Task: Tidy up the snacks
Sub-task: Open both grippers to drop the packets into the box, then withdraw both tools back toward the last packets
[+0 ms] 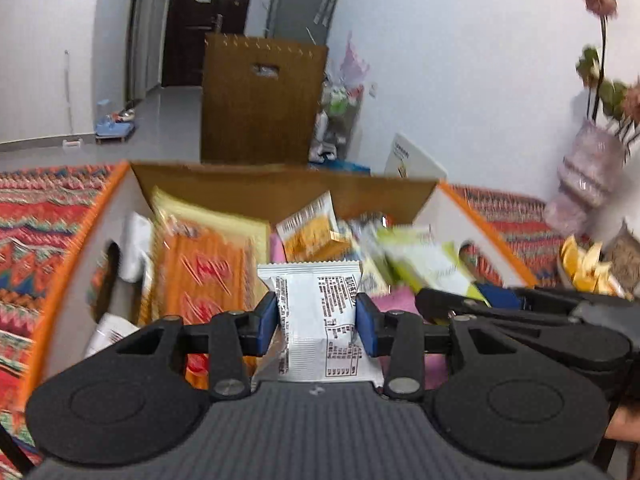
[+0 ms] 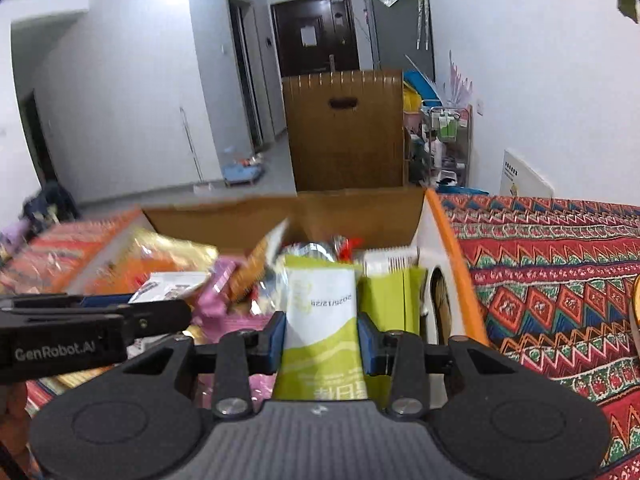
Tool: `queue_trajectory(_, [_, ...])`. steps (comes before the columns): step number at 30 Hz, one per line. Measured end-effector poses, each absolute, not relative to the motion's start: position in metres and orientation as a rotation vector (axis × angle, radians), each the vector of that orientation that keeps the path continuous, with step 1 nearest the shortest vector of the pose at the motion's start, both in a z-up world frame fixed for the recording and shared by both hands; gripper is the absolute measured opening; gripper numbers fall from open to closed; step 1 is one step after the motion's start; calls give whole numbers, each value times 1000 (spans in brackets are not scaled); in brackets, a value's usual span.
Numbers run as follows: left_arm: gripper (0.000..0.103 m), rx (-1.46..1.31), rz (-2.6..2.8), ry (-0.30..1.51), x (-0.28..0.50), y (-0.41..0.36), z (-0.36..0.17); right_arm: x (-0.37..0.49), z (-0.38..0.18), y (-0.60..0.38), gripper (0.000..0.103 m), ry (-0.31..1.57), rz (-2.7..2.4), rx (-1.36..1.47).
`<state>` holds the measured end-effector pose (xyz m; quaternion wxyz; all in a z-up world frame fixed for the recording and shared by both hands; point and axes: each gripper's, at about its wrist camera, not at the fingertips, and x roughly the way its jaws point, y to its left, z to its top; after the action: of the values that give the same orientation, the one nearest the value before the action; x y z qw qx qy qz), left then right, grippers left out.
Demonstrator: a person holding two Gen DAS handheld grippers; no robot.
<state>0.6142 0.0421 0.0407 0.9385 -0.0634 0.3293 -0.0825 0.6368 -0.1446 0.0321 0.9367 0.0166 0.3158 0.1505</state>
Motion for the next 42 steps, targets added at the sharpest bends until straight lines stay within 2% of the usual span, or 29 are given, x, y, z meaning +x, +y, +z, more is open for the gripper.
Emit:
queue_trajectory(8, [47, -107, -182, 673, 616, 42, 23, 641, 16, -133, 37, 628, 311, -17])
queue_trajectory(11, [66, -115, -176, 669, 615, 43, 25, 639, 17, -134, 42, 622, 322, -12])
queue_trajectory(12, [68, -117, -171, 667, 613, 44, 28, 638, 17, -135, 47, 620, 327, -6])
queue_trajectory(16, [76, -129, -166, 630, 601, 53, 48, 631, 34, -139, 58, 607, 345, 20])
queue_trajectory(18, [77, -117, -160, 612, 590, 58, 59, 621, 45, -142, 69, 582, 328, 8])
queue_trajectory(22, [79, -81, -134, 579, 560, 69, 85, 593, 71, -154, 73, 546, 332, -15])
queue_trajectory(24, [80, -74, -121, 558, 539, 76, 98, 577, 83, -162, 82, 529, 321, -27])
queue_trajectory(26, [83, -70, -116, 538, 515, 83, 110, 557, 97, -172, 87, 500, 298, -50])
queue_trajectory(34, [91, -30, -116, 471, 420, 90, 147, 470, 135, -202, 93, 444, 277, -102])
queue_trajectory(38, [91, -21, -107, 441, 372, 85, 155, 423, 140, -208, 94, 428, 285, -128])
queue_trajectory(42, [96, -19, -119, 409, 316, 79, 154, 377, 135, -213, 94, 427, 304, -140])
